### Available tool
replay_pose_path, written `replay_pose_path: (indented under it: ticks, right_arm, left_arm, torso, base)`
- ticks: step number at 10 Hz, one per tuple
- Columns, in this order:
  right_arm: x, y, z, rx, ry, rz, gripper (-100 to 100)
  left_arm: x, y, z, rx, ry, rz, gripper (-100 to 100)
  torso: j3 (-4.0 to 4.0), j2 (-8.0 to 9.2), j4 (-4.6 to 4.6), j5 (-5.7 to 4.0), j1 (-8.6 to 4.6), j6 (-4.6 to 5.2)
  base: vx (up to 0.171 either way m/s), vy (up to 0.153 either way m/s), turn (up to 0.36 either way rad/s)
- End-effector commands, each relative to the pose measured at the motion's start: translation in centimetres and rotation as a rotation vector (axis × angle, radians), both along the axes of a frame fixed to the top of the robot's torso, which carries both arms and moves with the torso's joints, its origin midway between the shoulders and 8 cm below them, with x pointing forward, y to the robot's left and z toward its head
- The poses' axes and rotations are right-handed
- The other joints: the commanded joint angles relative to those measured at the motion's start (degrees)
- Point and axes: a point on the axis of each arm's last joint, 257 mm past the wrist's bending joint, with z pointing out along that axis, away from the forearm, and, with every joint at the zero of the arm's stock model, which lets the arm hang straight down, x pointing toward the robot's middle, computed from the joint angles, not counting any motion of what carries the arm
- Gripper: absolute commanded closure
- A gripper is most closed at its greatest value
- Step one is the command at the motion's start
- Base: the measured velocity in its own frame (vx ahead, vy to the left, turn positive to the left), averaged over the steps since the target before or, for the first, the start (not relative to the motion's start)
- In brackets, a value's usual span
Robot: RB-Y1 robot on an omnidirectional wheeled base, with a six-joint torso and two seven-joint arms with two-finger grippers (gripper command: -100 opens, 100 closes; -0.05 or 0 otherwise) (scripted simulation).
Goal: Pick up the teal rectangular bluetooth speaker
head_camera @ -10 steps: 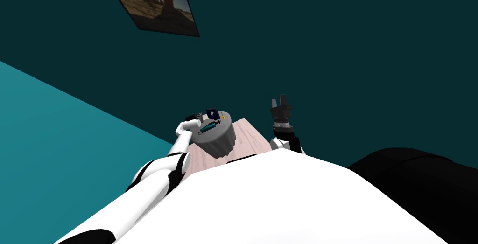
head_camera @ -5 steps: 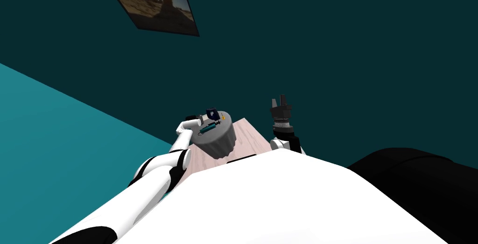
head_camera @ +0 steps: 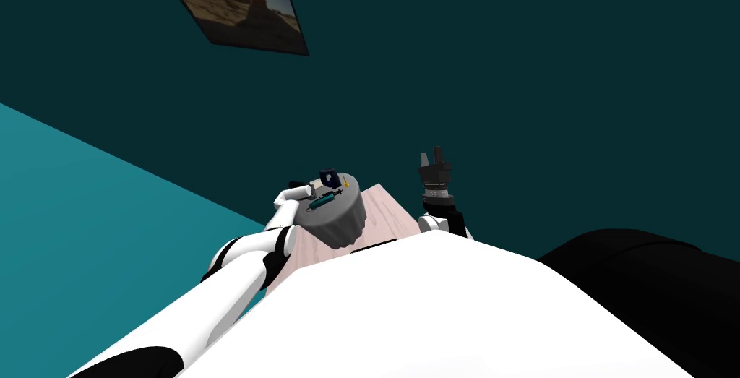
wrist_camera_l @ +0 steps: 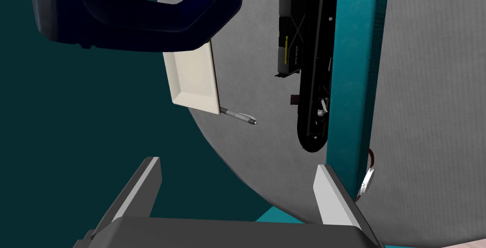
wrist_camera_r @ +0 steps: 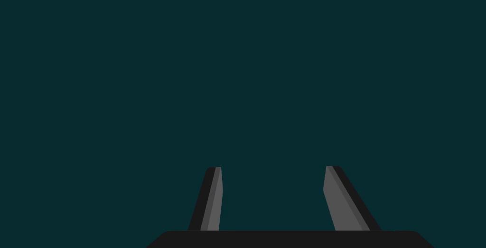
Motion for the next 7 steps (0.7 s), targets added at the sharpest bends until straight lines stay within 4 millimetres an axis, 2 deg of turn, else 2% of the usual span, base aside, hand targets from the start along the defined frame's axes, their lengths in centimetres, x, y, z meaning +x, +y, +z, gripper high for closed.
replay_pose_path:
  ticks: [1, 4, 6, 7]
  right_arm:
    - [0.0, 0.0, 0.0, 0.000, 0.000, 0.000, 0]
    - [0.0, 0.0, 0.0, 0.000, 0.000, 0.000, 0]
    - [0.0, 0.0, 0.0, 0.000, 0.000, 0.000, 0]
    - [0.0, 0.0, 0.0, 0.000, 0.000, 0.000, 0]
  left_arm:
    - [-0.3, -0.1, -0.6, -0.007, 0.023, 0.006, -100]
    - [-2.7, -0.5, -3.5, -0.069, 0.144, 0.048, -100]
    - [-3.0, -0.4, -3.8, -0.070, 0.153, 0.051, -100]
    - [-3.9, -0.8, -4.7, -0.098, 0.199, 0.066, -100]
  torso:
    - [0.00, 0.00, 0.00, 0.00, 0.00, 0.00]
    - [0.01, 0.01, 0.00, 0.00, -0.01, 0.01]
    - [0.00, -0.01, 0.00, 0.00, 0.02, 0.00]
    - [0.05, 0.08, 0.02, 0.00, 0.00, 0.01]
  base:
    - [0.022, 0.007, 0.003]
    - [0.057, 0.008, 0.007]
    - [0.039, 0.013, 0.003]
    - [0.042, 0.009, 0.007]
